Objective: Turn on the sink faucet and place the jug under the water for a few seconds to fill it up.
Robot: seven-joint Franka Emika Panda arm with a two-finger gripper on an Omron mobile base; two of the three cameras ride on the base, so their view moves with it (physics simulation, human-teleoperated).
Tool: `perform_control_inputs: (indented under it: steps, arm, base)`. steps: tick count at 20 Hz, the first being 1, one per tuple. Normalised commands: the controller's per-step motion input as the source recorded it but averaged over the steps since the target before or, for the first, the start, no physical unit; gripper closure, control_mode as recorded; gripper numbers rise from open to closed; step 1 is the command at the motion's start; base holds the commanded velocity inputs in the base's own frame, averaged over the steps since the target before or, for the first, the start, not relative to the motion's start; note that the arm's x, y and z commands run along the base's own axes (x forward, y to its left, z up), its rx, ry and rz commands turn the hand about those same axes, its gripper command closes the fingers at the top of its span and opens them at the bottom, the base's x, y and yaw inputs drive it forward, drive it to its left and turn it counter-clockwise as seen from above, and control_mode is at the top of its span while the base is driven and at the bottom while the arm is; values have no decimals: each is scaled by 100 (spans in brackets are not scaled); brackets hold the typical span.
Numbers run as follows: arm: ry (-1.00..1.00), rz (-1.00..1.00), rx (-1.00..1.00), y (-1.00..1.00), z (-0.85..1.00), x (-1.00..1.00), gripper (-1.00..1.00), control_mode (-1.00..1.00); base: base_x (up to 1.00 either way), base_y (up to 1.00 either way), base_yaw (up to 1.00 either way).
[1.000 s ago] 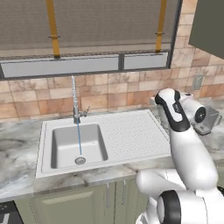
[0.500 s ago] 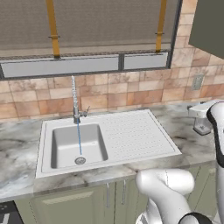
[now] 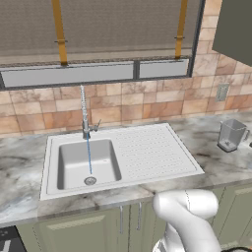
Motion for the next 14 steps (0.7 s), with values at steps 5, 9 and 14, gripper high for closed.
perform_control_inputs:
  steps: [5,9,14]
  arm:
    - [-9,1,-7,-48,-22,-7,-100,-100]
    - [-1,0,-1,-43,-10,22,-100,-100]
    - [0,0,0,-37,-23,37,-100,-100]
  base:
    - [0,0,0]
    - [0,0,0]
    - [0,0,0]
